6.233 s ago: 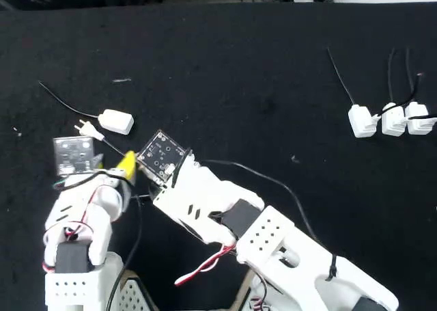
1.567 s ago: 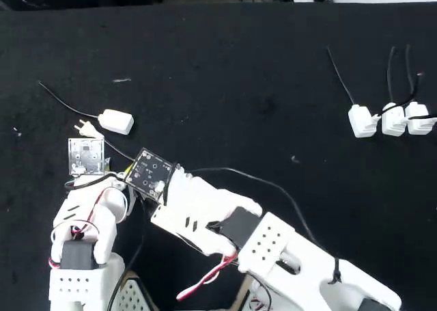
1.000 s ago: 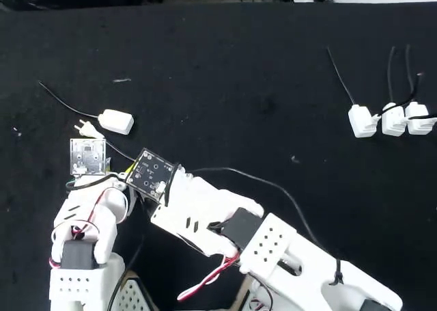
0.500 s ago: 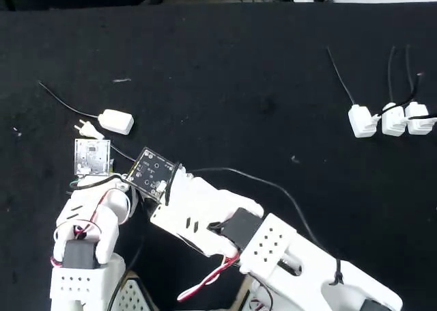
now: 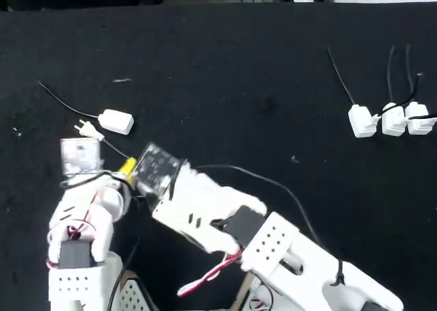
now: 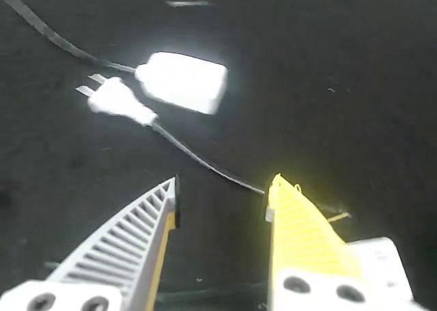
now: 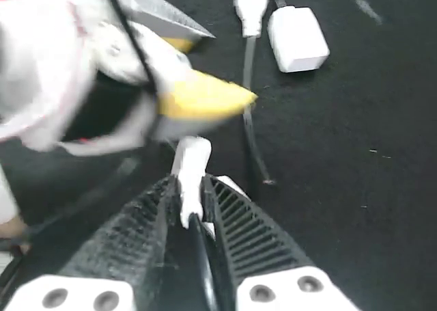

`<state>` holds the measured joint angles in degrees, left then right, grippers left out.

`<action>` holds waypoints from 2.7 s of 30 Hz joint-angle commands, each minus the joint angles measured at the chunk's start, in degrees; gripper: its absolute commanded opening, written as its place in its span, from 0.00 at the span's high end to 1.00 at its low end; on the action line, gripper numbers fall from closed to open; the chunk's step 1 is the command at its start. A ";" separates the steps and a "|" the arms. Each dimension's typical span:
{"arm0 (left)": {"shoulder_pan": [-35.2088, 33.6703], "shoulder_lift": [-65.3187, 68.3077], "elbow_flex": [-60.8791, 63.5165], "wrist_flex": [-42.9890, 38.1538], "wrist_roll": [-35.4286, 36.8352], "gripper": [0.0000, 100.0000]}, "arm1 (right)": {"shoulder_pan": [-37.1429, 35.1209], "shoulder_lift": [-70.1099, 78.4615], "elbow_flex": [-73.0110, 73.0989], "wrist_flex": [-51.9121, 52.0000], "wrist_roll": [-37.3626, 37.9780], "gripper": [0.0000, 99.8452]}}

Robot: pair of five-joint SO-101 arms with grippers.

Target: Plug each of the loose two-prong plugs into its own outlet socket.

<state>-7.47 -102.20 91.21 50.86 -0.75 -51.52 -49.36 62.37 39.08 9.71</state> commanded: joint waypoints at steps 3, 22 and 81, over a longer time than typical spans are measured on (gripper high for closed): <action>-6.37 -0.26 -5.58 -0.18 2.90 0.78 | 4.92 -2.77 -2.15 0.09 -0.44 0.99; -6.37 -0.62 -1.45 -0.62 2.73 0.78 | 18.46 23.87 -39.87 37.01 -0.44 0.99; -12.53 -0.53 3.30 2.81 -3.34 0.78 | 14.51 43.91 -45.76 47.74 -9.67 0.99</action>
<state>-20.66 -102.37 95.52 53.32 -3.65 -36.57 -1.19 18.59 84.44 -2.77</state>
